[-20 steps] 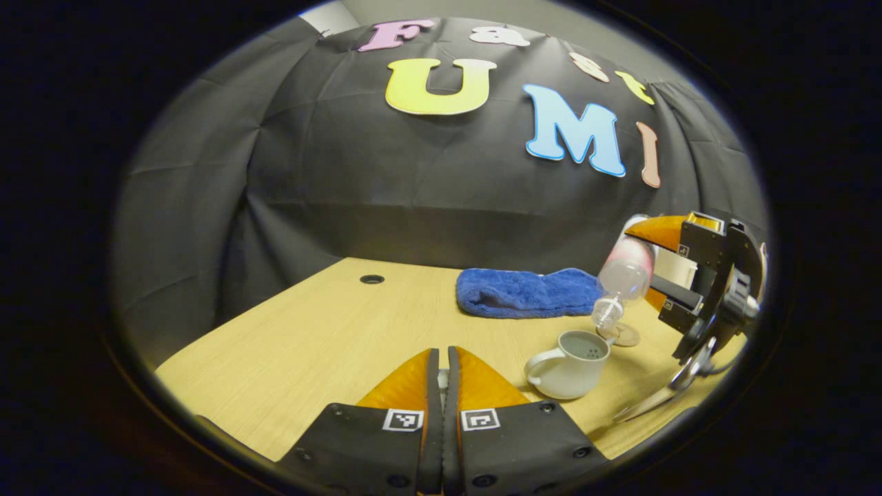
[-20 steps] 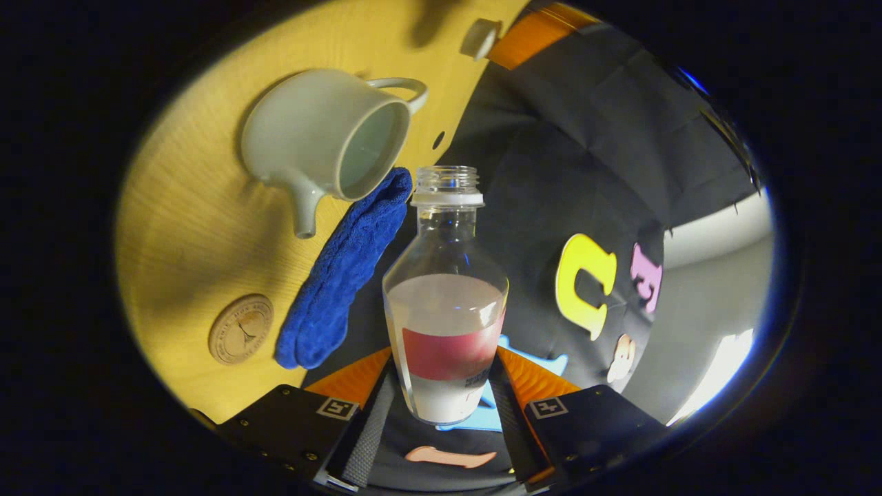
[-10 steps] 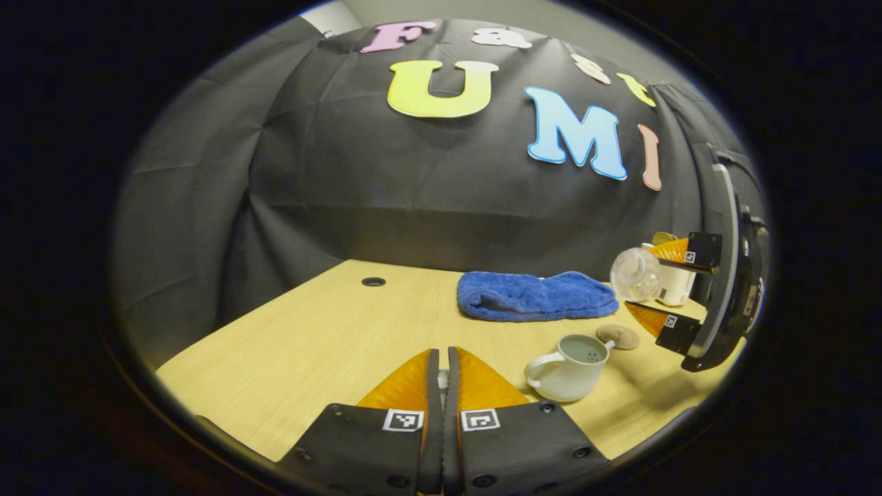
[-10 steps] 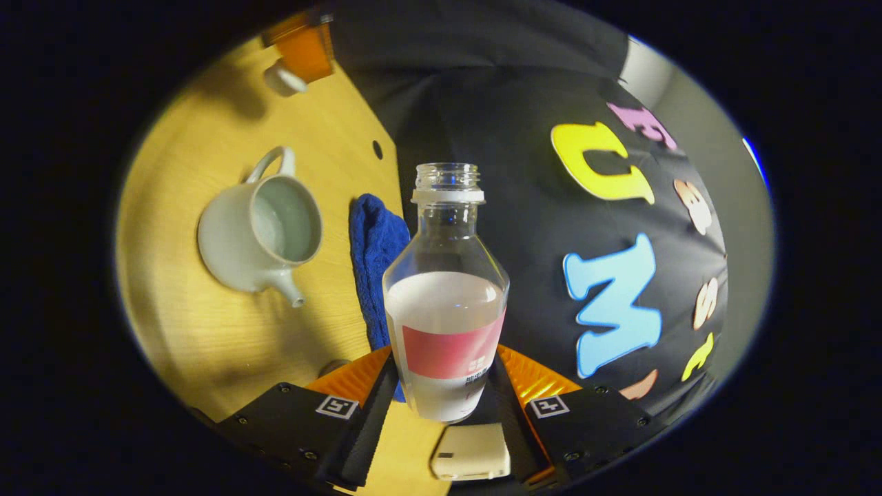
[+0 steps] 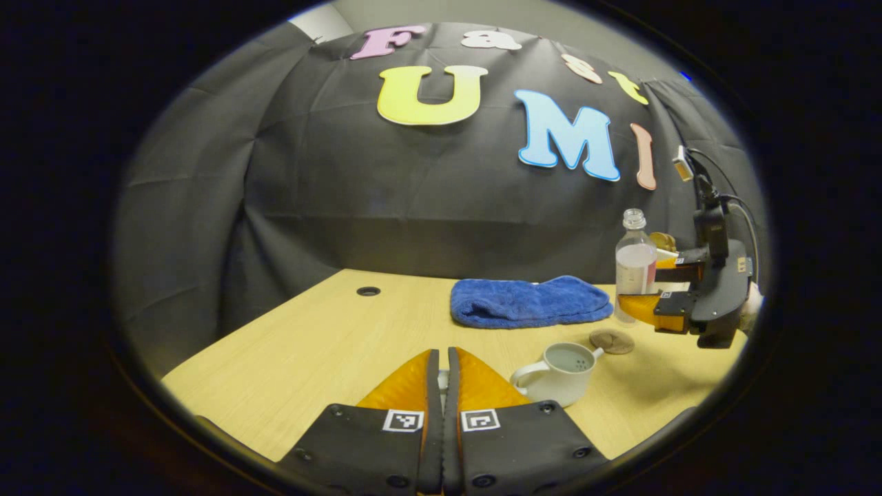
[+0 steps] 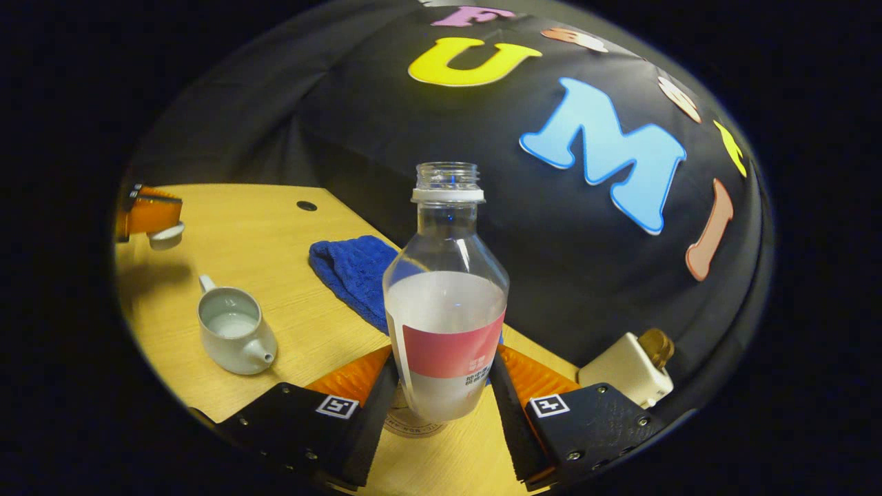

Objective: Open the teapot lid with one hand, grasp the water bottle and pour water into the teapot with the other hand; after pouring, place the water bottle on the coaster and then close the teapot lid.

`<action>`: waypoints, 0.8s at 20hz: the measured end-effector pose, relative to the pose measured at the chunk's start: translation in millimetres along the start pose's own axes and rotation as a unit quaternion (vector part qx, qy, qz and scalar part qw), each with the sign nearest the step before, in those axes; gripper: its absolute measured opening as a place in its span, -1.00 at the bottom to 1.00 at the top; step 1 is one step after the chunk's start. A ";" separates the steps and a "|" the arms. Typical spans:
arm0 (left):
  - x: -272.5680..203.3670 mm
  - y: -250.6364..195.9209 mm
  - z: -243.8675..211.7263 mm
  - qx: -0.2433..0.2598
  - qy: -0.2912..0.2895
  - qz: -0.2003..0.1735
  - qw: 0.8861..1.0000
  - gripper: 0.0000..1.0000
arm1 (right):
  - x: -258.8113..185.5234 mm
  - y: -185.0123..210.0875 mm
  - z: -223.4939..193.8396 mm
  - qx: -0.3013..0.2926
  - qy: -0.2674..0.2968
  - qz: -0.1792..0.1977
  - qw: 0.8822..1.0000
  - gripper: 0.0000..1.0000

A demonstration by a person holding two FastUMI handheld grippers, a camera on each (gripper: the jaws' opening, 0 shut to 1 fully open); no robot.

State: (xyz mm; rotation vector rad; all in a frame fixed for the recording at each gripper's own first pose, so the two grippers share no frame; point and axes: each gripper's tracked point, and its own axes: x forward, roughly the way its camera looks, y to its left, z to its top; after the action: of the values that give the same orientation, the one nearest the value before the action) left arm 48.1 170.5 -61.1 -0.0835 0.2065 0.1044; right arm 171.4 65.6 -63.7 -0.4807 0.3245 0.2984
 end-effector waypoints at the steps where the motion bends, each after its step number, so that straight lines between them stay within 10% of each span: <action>1: 0.9 -2.3 1.4 0.001 0.000 0.000 1.000 -0.87 | 4.9 0.2 -4.1 0.029 0.004 0.008 1.000 0.51; 7: 0.9 -9.3 2.8 0.002 0.001 -0.001 1.000 -0.87 | 17.7 -3.5 -18.7 0.155 0.008 0.034 0.987 0.51; 16: 1.6 -13.6 -0.1 -0.004 0.005 -0.003 1.000 -0.87 | 23.8 -3.2 -31.0 0.178 0.016 0.038 0.983 0.51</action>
State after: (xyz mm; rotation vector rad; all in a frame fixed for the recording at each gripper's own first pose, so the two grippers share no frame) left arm 51.2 157.2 -60.6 -0.0921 0.2163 0.0989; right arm 186.9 52.3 -97.2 -0.1203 0.4187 0.2993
